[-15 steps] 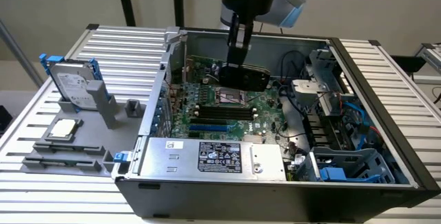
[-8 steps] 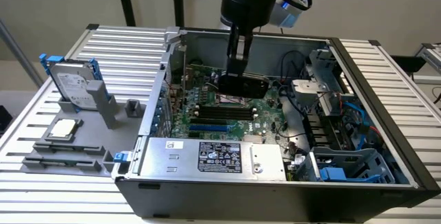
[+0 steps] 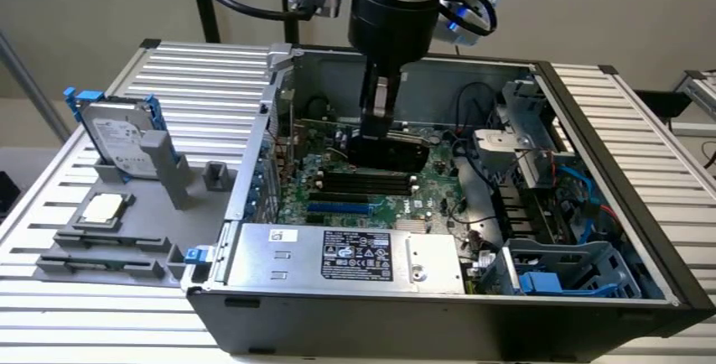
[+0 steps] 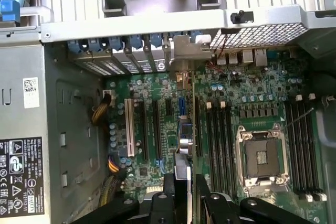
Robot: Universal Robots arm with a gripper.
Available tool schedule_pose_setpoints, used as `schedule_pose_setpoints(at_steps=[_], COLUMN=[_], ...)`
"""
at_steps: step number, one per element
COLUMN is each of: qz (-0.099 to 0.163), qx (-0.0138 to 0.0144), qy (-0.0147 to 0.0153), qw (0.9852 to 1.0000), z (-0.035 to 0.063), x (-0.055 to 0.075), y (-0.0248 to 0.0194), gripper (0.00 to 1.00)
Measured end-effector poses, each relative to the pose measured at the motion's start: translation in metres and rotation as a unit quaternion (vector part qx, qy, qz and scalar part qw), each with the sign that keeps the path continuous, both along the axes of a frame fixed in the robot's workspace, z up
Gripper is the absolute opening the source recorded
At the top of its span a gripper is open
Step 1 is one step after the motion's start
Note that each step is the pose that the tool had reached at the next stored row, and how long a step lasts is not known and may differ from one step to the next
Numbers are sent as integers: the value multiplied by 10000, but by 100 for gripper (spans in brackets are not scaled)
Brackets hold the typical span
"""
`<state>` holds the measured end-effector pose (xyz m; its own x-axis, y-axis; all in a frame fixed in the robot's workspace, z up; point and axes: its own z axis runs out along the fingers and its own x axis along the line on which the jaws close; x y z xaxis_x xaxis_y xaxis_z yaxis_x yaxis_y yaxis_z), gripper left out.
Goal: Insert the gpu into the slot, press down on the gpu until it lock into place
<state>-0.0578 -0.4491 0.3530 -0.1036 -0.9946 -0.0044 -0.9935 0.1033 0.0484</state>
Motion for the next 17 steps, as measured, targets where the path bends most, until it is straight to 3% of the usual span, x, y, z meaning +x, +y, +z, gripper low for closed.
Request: schedule_pose_setpoints(at_steps=[3,6,17], qz=[8,12,14], qx=[31,48,74], qy=[-40,-62,-77], qw=[10000,10000,9999], z=[-34,-77,-276], x=[-66,-137,-171], y=[-16,-41,-46], gripper=[26,26,26])
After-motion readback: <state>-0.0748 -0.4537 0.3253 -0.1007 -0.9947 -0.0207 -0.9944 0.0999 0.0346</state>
